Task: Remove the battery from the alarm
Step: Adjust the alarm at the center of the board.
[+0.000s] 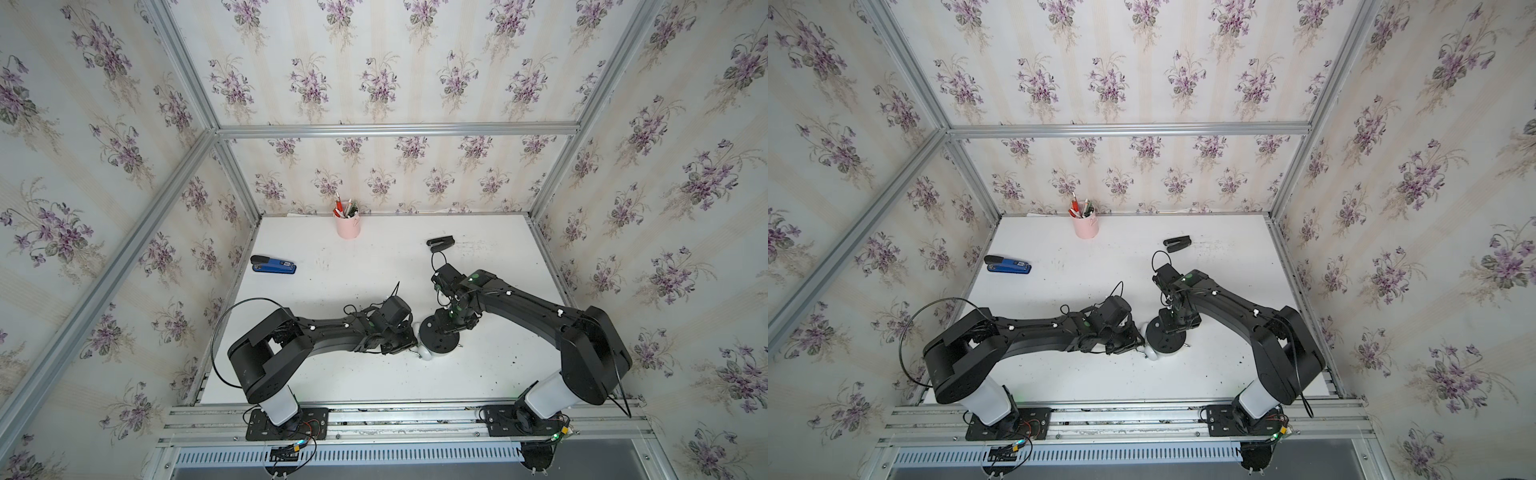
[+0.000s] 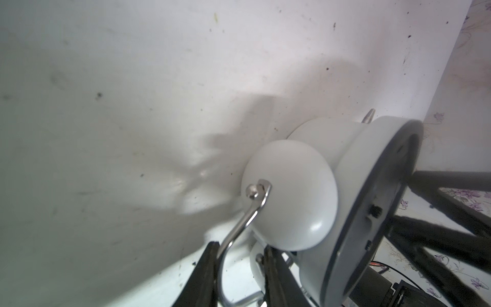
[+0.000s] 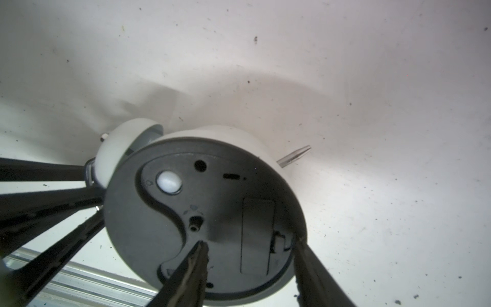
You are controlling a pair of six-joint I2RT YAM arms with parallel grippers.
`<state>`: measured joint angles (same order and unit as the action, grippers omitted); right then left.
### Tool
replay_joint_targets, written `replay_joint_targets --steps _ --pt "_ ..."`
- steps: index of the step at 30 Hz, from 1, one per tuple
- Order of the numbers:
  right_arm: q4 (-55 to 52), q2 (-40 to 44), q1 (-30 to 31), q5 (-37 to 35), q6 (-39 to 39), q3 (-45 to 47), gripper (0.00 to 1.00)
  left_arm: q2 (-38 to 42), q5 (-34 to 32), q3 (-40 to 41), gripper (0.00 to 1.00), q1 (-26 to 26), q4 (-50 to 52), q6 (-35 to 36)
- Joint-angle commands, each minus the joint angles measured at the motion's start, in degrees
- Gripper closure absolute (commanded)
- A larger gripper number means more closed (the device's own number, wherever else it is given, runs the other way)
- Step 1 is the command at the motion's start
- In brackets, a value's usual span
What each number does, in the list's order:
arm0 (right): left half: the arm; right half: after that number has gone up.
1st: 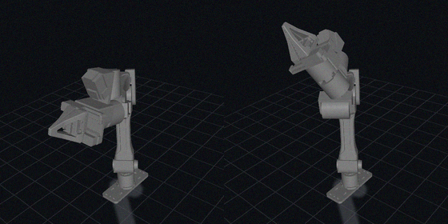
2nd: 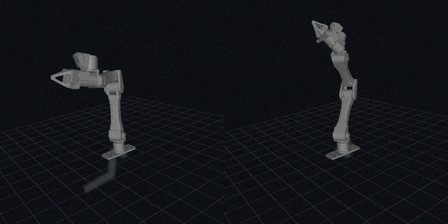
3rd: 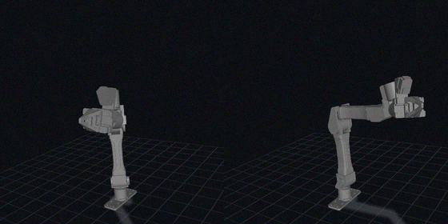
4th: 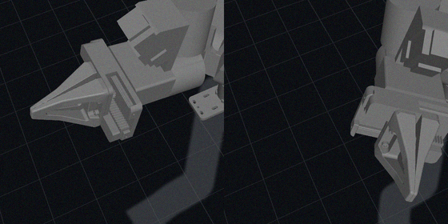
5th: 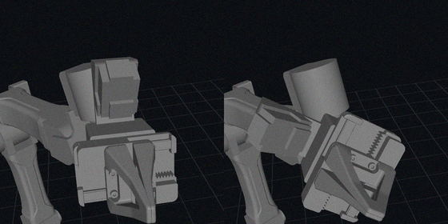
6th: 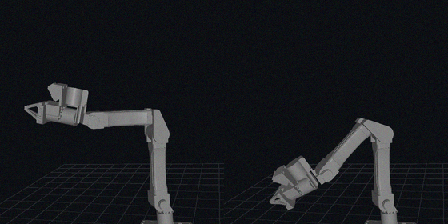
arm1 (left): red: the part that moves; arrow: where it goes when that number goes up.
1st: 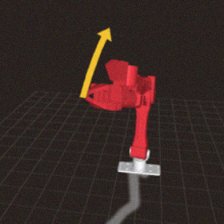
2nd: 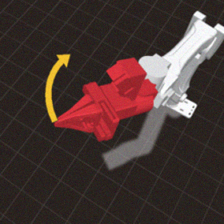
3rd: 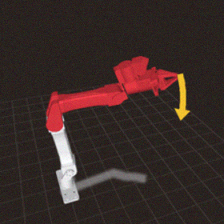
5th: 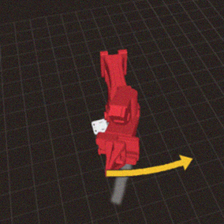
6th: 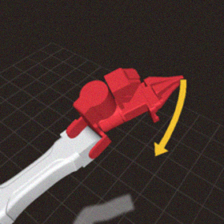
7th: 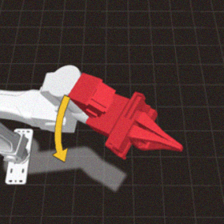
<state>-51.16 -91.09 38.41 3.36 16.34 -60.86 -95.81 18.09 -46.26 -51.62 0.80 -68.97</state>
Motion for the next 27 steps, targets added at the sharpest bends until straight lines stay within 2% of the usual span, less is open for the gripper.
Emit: replay_joint_targets --steps 1,27 --pt "0.9 -1.3 0.8 2.8 0.6 1.1 0.45 -0.4 0.2 -0.4 0.72 -0.1 -0.6 0.5" --pt "-2.8 -0.3 3.0 -0.9 4.4 -2.3 0.45 -0.6 1.0 -0.5 0.75 0.0 -0.8 1.1"
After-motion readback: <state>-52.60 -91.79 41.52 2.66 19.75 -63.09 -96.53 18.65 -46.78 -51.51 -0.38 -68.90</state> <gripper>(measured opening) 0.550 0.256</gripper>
